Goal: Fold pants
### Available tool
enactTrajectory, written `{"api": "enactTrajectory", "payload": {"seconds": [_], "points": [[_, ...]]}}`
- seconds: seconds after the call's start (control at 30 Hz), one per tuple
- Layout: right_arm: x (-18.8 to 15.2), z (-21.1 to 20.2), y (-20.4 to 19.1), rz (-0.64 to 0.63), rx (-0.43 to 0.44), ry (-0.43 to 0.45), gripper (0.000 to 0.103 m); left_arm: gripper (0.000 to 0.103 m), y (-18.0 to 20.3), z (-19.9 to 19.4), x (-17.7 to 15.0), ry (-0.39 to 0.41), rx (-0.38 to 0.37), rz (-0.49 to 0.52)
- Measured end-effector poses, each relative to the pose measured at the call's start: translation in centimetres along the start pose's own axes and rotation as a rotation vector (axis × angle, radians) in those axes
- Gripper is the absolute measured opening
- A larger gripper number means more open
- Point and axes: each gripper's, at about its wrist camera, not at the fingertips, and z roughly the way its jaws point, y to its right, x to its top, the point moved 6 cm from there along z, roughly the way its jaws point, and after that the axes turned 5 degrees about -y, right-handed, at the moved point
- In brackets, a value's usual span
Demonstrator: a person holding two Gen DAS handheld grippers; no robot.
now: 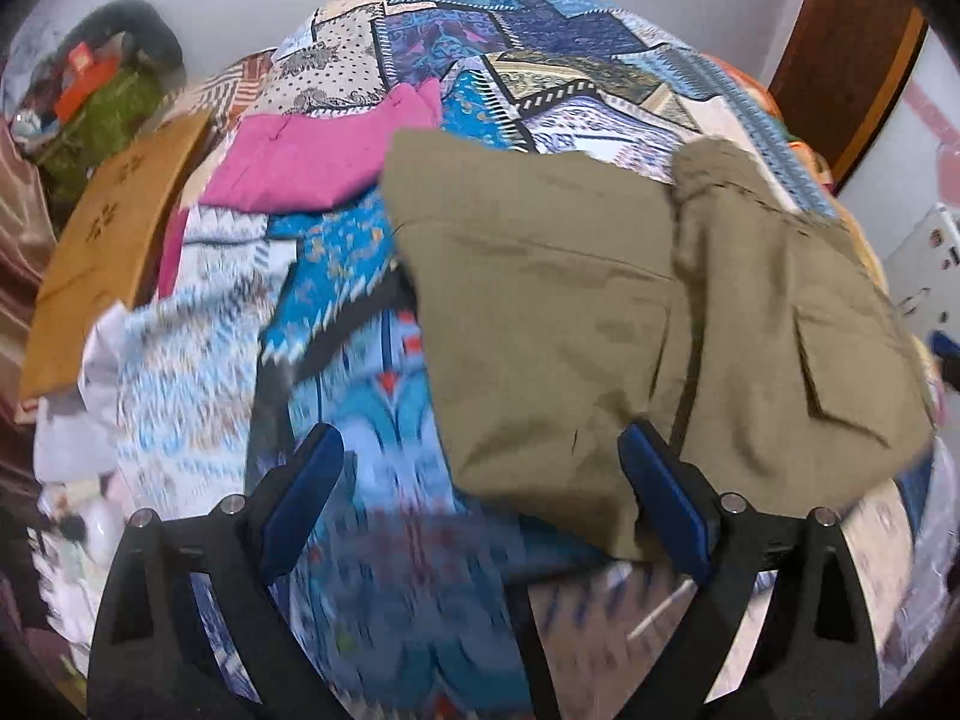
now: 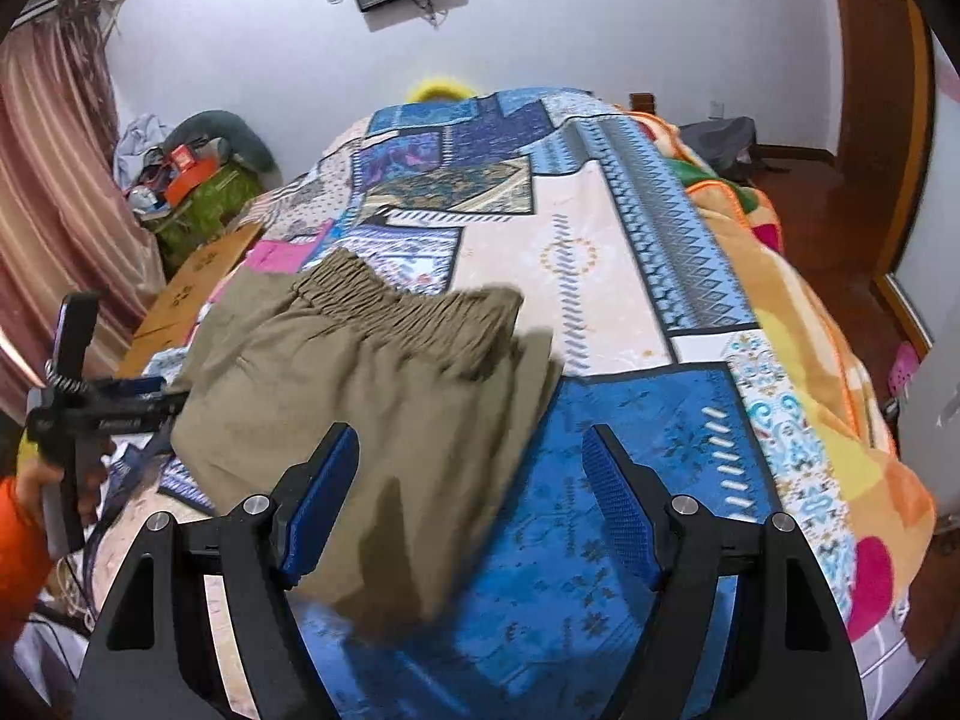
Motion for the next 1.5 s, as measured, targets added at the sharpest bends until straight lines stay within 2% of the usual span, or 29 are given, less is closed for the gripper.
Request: {"api": "enactTrajectory", "payload": {"seconds": [0.1,0.17,0.23,0.33,0.47,0.57,0.7,0.83,0.9,1.0,1.23,1.37,1.4,1.5], "points": [[-0.8,1.8,-0.6,-0.010,0.006,-0.038,0.073,0.095,-0.6,-0.9,-1.1,0.026,0.031,-0.011],[-1.8,3.4,-0.8,-0.013,-0.005,-0.089,0.067,0.095,-1.5,-1.1,-1.8,0.028,0.046,-0.033],[-2.6,4.5,-0.9,-0.003,0.006,-0.112,0.065,0.095,-2.3,-1.0,-2.4,0.021,0.044,-0.057],[-2.7,4.5,-0.3,0.031,0.020,-0.104,0.064,0.095,-3.5,-1.0,-3.3,0.022,0.061,-0.078],[-2.8,3.9,0.3,0.021,-0.008,-0.101,0.063,0.095,-4.5,-1.1,-4.2,0.011,0.067,-0.090],[-2.8,3.4,0.4,0.013,-0.016,-0.102,0.063,0.088,-5.0,-1.5,-3.8,0.009,0.111,-0.064],[-2.0,2.8,0.7,0.009,-0.036,-0.079,0.063,0.087,-5.2,-2.4,-2.1,0.032,0.053,-0.083],[-1.0,2.4,1.4,0.034,-0.025,-0.060,0.063,0.087,-4.5,-3.8,0.8,0.100,-0.005,-0.078],[-0.3,2.4,1.7,0.048,-0.016,-0.054,0.063,0.087,-3.9,-3.8,1.9,0.108,-0.048,-0.068],[0.6,3.1,2.1,0.053,-0.012,-0.066,0.063,0.087,-2.9,-2.7,3.4,0.089,-0.098,-0.058],[1.6,5.8,2.3,0.033,0.006,-0.121,0.063,0.087,-0.4,1.2,4.5,0.022,-0.099,0.009],[1.4,7.9,2.5,0.053,0.056,-0.172,0.063,0.087,-0.1,2.8,4.5,0.001,-0.122,-0.003],[1.3,8.0,2.7,0.067,0.072,-0.174,0.063,0.085,-0.2,2.9,4.6,0.003,-0.136,-0.011],[1.2,8.5,3.5,0.117,0.129,-0.194,0.063,0.068,-0.2,3.1,4.9,-0.005,-0.202,-0.029]]}}
